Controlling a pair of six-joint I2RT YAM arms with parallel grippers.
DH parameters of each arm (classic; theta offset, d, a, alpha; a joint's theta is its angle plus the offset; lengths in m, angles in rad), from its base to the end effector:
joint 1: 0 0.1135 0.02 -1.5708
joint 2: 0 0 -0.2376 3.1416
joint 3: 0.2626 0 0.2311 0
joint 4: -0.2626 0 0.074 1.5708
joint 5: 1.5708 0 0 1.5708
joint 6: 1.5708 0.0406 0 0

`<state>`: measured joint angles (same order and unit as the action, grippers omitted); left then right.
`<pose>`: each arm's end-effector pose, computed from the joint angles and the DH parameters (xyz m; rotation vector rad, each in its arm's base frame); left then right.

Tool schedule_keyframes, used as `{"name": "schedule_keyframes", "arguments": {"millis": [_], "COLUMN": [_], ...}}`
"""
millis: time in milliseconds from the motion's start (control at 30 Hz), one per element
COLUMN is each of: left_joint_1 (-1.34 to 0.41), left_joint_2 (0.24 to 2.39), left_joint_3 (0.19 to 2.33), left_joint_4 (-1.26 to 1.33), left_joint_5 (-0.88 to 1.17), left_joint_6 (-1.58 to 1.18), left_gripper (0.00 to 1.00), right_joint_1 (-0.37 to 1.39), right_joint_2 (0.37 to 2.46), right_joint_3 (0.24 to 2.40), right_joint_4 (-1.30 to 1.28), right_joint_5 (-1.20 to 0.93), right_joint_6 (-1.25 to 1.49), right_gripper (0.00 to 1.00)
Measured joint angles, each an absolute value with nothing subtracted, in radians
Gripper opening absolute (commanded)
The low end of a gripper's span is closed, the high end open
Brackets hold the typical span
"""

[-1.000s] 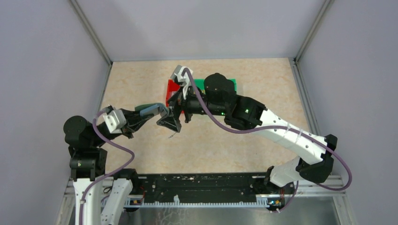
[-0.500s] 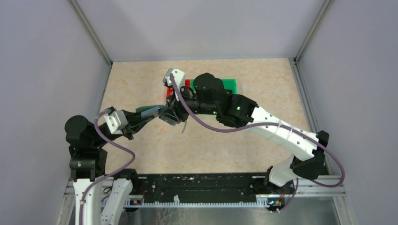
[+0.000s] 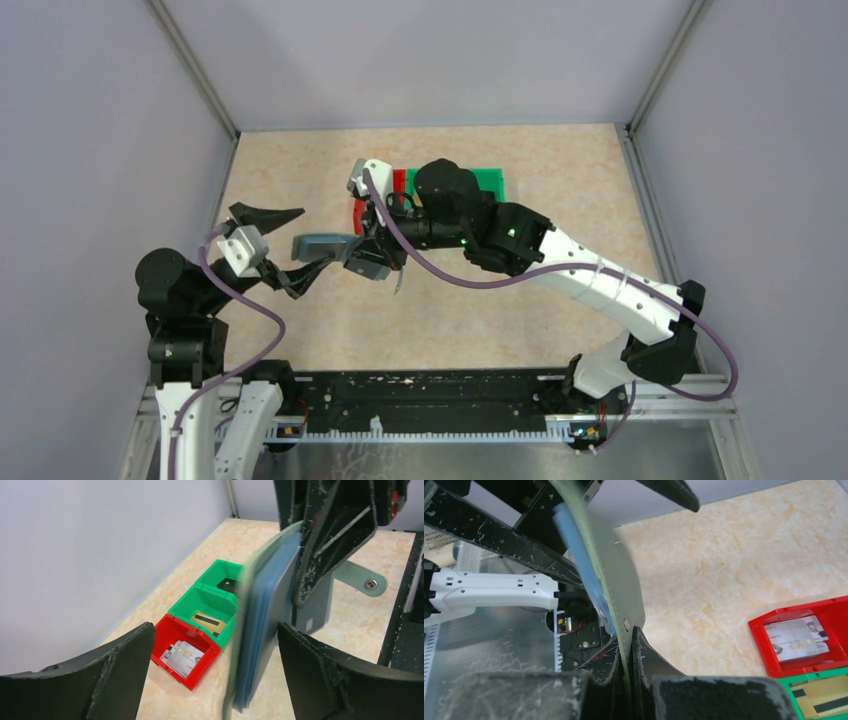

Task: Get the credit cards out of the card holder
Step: Remove the credit card from the card holder.

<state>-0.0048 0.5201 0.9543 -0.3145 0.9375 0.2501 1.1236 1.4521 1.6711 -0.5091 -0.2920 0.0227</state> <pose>0.0882 -0.0332 0.3916 0.9147 1.2127 -0.4810 0.1213 0.2799 0.4242 -1.2183 1.5712 1.0427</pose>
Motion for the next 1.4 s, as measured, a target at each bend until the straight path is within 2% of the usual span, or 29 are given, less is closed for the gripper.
{"name": "schedule_keyframes", "arguments": {"millis": [533, 800, 1000, 1233, 1400], "left_joint_1": [-0.007, -0.007, -0.007, -0.007, -0.007], "left_joint_2": [0.502, 0.508, 0.562, 0.614, 0.627], "left_joint_3": [0.951, 0.970, 1.060, 1.107, 1.104], "left_joint_4": [-0.246, -0.280, -0.380, -0.499, -0.500], "left_joint_5": [0.873, 1.004, 1.149, 1.258, 1.282], "left_joint_6": [0.171, 0.149, 0.164, 0.213, 0.183], "left_gripper": [0.99, 0.99, 0.89, 0.70, 0.63], "right_joint_1": [1.123, 1.123, 1.123, 1.122, 1.121], "right_joint_2": [1.376, 1.370, 1.362, 1.358, 1.358], "right_joint_3": [1.582, 1.582, 1.582, 1.582, 1.582], "right_joint_4": [-0.449, -0.469, -0.485, -0.489, -0.497], "right_joint_5": [-0.368, -0.389, -0.386, -0.384, -0.410], "right_joint_6": [0.025, 0.019, 0.018, 0.017, 0.018], "right_gripper": [0.00, 0.00, 0.00, 0.00, 0.00]}}
